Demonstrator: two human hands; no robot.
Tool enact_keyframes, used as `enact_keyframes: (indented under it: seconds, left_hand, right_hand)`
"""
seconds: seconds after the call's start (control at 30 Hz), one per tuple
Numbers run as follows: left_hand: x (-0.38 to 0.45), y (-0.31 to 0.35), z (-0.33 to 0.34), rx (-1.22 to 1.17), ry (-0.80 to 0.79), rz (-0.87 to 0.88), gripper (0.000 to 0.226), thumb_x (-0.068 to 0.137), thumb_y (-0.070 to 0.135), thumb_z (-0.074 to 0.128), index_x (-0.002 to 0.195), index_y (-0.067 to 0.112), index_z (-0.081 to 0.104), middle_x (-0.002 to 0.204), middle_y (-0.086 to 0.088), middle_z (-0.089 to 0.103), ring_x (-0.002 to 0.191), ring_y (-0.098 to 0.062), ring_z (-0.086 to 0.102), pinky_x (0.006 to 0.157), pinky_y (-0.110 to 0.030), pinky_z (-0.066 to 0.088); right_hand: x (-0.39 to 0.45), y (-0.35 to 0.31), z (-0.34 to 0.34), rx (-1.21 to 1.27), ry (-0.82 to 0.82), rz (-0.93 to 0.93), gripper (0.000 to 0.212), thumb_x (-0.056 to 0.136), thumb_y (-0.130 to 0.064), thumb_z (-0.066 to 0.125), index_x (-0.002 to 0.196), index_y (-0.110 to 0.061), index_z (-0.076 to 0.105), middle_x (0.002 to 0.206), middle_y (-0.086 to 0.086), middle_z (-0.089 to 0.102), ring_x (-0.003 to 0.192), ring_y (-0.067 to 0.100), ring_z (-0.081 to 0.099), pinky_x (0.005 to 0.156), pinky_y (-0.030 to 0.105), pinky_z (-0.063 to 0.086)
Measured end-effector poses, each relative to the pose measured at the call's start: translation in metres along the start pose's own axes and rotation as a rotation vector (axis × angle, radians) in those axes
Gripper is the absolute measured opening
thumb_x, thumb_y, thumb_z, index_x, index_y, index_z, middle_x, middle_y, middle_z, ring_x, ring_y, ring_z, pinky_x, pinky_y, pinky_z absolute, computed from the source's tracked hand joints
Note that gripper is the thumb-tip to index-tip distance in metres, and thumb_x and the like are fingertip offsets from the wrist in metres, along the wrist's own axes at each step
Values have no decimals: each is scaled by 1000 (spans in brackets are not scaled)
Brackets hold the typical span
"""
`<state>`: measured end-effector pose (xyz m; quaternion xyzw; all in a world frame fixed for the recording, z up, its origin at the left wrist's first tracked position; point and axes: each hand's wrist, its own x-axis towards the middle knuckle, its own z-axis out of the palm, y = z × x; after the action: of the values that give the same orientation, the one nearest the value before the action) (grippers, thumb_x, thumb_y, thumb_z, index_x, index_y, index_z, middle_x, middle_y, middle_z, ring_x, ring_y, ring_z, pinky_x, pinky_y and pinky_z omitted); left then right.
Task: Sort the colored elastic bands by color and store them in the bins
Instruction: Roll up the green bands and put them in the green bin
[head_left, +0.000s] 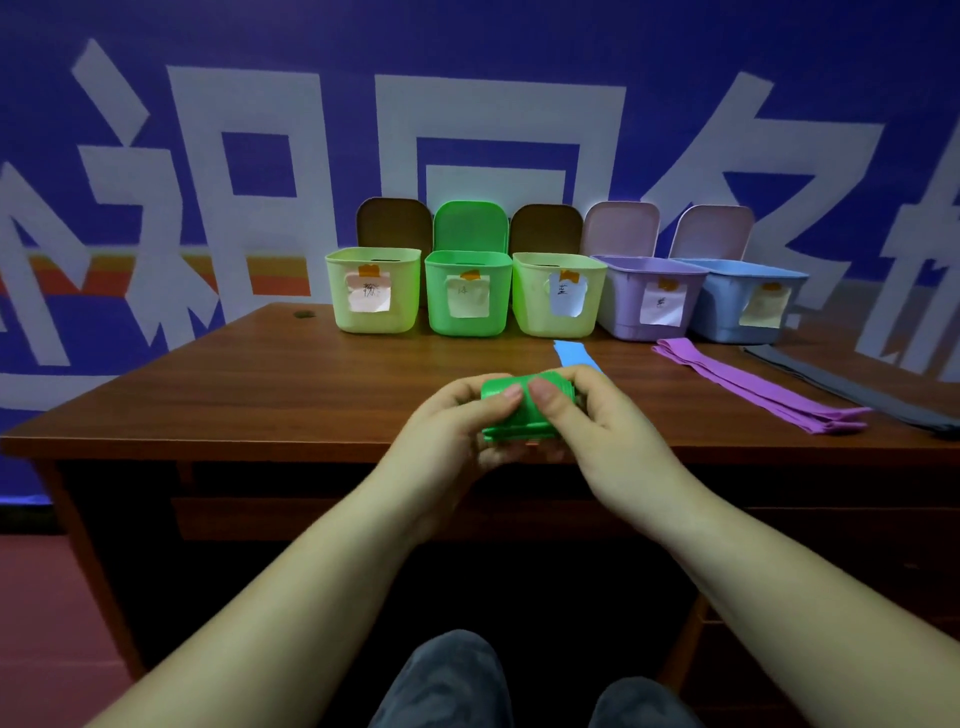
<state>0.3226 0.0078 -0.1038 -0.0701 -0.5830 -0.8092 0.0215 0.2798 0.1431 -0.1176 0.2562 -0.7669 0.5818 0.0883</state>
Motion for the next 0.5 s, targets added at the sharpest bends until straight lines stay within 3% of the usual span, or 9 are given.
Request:
enact_keyframes:
  seconds: [0.07,0.13,0.23,0.37,0.5]
  left_hand:
    - [11,1,-8,-23,-30,-77,45,74,9,62,119,3,56,98,-11,66,83,-17,65,70,-24,56]
    - [23,3,-15,-54,-59,-138,48,66,6,63,114,4,59,98,-11,68,84,-20,67,74,-25,56]
    - [44,4,-19,-66,-74,-179,42,60,0,64,102,6,64,85,-9,71,69,-17,70,63,-22,58]
    - [76,3,-24,17,-74,-218,43,60,0,66,101,10,66,86,-8,71,68,-14,70,66,-19,56]
    - [109,0,-29,59,-60,-218,36,72,-12,62,100,10,66,81,-5,70,59,-8,66,55,-13,53]
  right_hand:
    - [5,6,-6,24,-37,-27,45,76,-65,57,97,-25,58,91,-3,65,83,9,60,76,27,51]
    - [11,13,-11,66,-71,-28,37,73,-54,58,98,-27,57,94,-5,63,82,4,59,72,17,48]
    - [26,26,-18,95,-101,-1,37,69,-54,62,99,-32,58,99,-6,63,84,10,60,69,20,48]
    - [52,38,-26,148,-122,67,31,73,-39,69,100,-28,60,100,-3,64,82,8,61,66,19,49]
    - [79,48,-35,182,-141,112,39,65,-32,67,103,-25,62,101,4,66,78,7,61,68,18,50]
